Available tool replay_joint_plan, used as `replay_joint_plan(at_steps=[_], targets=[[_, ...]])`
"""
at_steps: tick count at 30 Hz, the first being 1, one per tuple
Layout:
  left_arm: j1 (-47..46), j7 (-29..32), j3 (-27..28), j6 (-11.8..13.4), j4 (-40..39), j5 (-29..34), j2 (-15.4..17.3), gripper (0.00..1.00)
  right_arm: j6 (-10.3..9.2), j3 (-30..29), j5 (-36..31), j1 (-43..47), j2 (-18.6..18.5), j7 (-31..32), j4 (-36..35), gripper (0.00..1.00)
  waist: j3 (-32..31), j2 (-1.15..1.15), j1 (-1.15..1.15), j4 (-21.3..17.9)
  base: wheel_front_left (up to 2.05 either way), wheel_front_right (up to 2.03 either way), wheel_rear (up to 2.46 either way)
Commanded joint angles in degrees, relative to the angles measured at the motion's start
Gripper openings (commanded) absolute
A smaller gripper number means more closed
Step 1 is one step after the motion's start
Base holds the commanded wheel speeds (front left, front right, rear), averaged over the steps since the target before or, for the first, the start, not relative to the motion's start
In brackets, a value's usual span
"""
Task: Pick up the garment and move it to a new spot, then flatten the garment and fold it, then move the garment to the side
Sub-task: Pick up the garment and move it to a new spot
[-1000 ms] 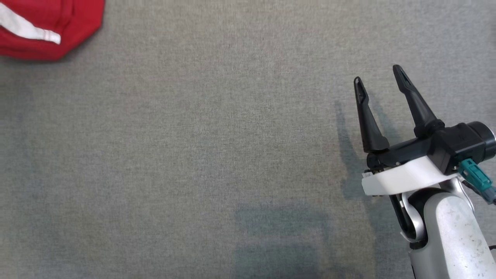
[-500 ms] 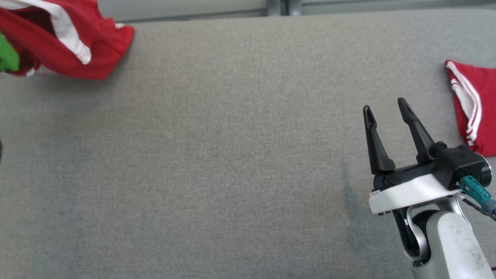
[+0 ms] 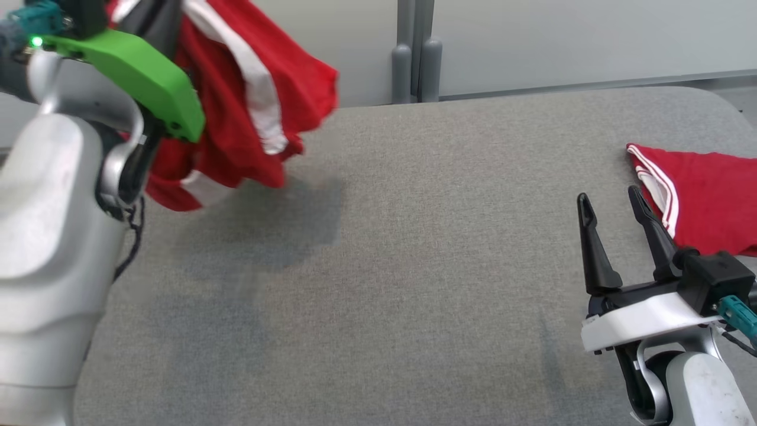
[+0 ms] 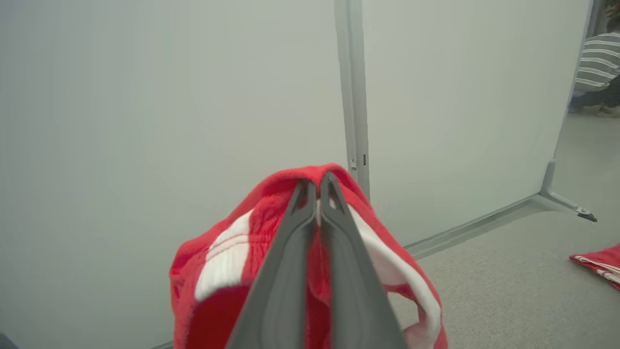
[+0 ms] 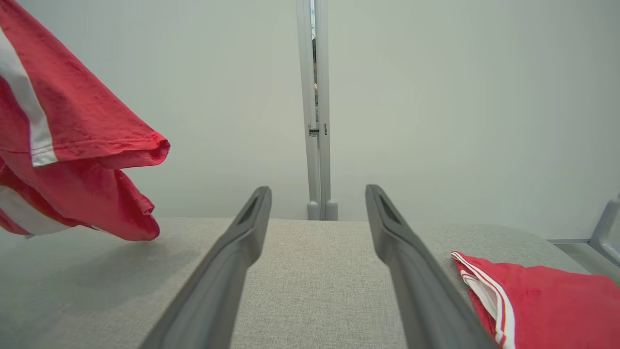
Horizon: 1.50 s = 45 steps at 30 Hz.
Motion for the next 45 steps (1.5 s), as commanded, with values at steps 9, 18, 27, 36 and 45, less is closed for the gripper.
replay_joint_plan(at_steps=[9, 18, 27, 36, 45], targets=[[5.8, 6.5, -2.6, 5.9, -19.9, 1.0, -0.8, 0.00, -0.02, -0.4, 0.6, 1.2, -0.1, -0.3, -0.7, 1.00, -0.4, 0.56, 0.00, -1.2, 0.00, 0.00, 0.00], [14.8, 7.2, -6.3, 11.6, -19.7, 1.8, -3.9, 0.00, -0.02, 1.3, 1.8, -0.7, -0.1, -1.0, 0.9, 1.00, 2.2, 0.56, 0.00, -2.0, 0.00, 0.00, 0.00], [18.1, -4.4, -6.4, 13.6, 3.8, 0.8, -11.7, 0.00, -0.02, 4.3, 2.3, -3.5, -0.1, -2.0, 3.3, 1.00, 5.5, 0.56, 0.00, -6.0, 0.00, 0.00, 0.00], [13.6, -12.7, -3.8, 12.7, 23.2, -1.0, -15.0, 0.00, -0.02, 7.2, 2.5, -4.1, -0.1, -2.7, 5.0, 1.00, 8.0, 0.56, 0.00, -10.5, 0.00, 0.00, 0.00], [10.5, -19.6, -3.4, 9.7, 30.4, -2.5, -17.1, 1.00, -0.02, 8.4, 2.8, -2.9, -0.1, -2.7, 6.3, 1.00, 6.7, 0.56, 0.00, -8.7, 0.00, 0.00, 0.00]])
